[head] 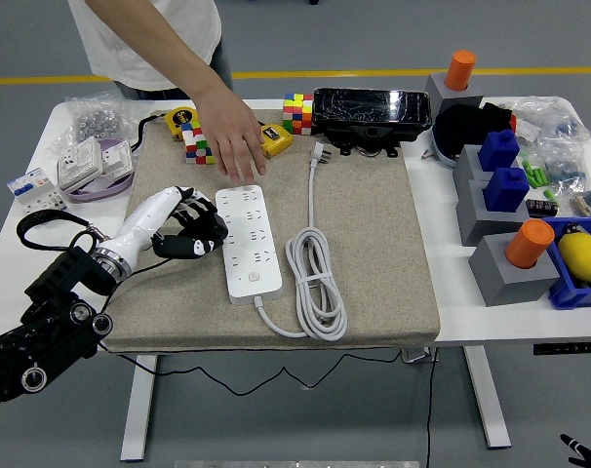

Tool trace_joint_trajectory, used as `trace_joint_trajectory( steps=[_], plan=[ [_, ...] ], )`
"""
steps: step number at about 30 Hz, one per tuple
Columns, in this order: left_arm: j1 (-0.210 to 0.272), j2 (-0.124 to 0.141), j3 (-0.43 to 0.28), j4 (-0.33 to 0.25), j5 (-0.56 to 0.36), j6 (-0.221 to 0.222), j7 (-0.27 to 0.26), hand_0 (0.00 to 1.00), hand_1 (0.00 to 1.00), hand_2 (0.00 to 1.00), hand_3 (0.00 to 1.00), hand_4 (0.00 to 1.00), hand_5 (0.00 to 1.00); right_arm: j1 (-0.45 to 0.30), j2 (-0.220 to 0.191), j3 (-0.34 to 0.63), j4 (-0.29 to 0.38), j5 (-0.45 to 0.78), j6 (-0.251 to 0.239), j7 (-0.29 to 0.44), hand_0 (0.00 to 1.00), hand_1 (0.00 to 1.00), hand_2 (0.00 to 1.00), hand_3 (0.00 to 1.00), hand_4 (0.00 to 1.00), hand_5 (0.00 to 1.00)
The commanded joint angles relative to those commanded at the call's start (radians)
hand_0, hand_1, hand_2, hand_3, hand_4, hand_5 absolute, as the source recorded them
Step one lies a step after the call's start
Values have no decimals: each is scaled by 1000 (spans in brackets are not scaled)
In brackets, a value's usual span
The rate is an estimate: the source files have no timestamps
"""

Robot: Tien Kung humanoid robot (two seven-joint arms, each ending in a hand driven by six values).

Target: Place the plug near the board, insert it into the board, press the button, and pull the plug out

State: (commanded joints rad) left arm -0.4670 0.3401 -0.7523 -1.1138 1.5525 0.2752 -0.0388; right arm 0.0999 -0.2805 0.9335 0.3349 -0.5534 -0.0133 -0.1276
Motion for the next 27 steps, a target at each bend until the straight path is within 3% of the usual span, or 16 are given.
trace_joint_trajectory(
  steps=[7, 27],
  plan=[
    [-33, -4, 40, 22, -11, -1, 9, 461, 409, 487, 555, 664, 2, 1, -1, -2, 1, 1, -1, 0, 579, 672, 686, 618, 979, 521],
    [-49, -12, 66, 55, 1, -3, 17, 461, 412, 486, 555, 664, 2, 3, -2, -6, 1, 3, -1, 0, 581, 672, 685, 618, 979, 521]
  ],
)
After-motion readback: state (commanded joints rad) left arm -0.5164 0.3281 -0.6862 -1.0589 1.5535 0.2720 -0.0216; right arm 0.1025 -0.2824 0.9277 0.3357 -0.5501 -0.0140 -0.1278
